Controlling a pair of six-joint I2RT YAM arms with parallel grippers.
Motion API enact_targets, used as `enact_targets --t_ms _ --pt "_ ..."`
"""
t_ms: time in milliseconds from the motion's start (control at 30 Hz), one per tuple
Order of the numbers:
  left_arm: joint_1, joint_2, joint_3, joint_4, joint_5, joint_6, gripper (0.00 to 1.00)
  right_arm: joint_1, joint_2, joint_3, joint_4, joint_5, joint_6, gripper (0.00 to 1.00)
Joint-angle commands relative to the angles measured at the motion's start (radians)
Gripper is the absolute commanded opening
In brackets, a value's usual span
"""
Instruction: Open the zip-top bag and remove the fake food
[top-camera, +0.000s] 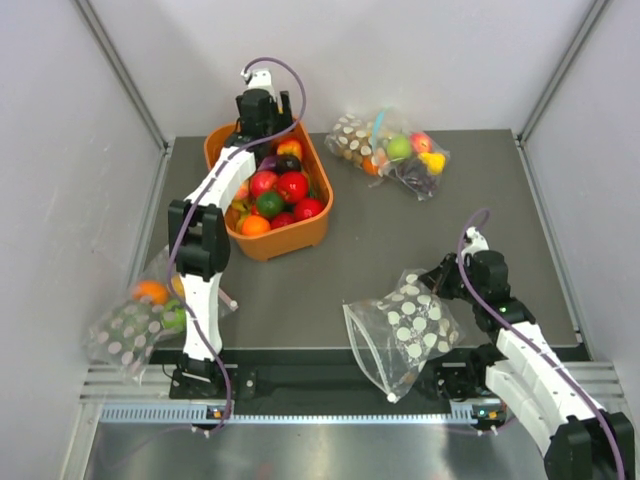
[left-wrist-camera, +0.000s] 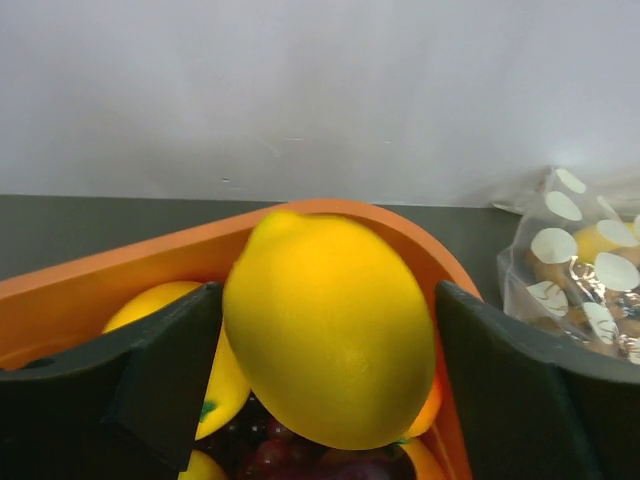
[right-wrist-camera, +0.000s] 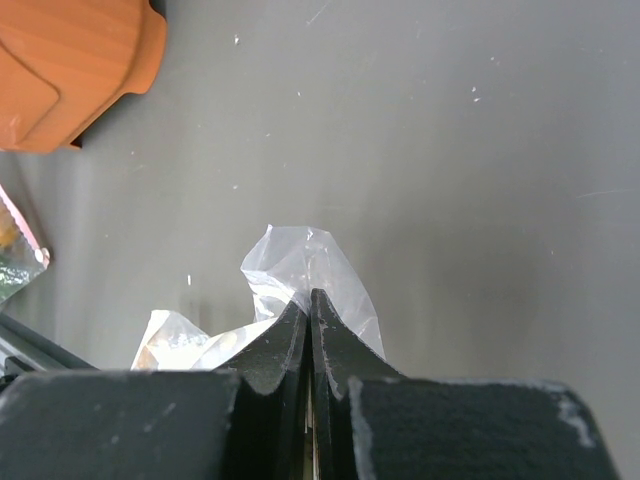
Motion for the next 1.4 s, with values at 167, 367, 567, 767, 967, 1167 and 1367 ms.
enact_targets --t_ms 167,367,567,767,967,1167,1367 --pt "-0.003 -0.051 -0.039 0.025 0.08 0.004 0.99 -0.011 0.049 0.031 0.059 0.005 -0.002 0.0" --pt "-0.005 -0.159 -0.14 0.02 0.121 -0.009 0.99 -0.011 0.182 0.096 0.152 0.003 -0.001 0.0" --pt "-0.006 -0.344 -0.311 0.008 0.142 -0.041 0.99 -0.011 0.331 0.185 0.278 0.003 0.004 0.0" --pt "-0.008 -0.527 -0.496 -0.026 0.192 -0.069 0.99 -0.011 0.469 0.254 0.313 -0.005 -0.025 0.09" --pt "-0.013 -0.666 -0.568 -0.144 0.164 -0.092 0.99 -0.016 0.454 0.31 0.24 0.032 -0.108 0.81" --pt "-0.014 -0.782 -0.617 -0.299 0.147 -0.116 0.99 -0.019 0.337 0.392 0.053 0.166 -0.226 1.0" --pt "-0.016 -0.849 -0.634 -0.445 0.092 -0.138 0.99 -0.025 0.196 0.48 -0.136 0.397 -0.338 1.0"
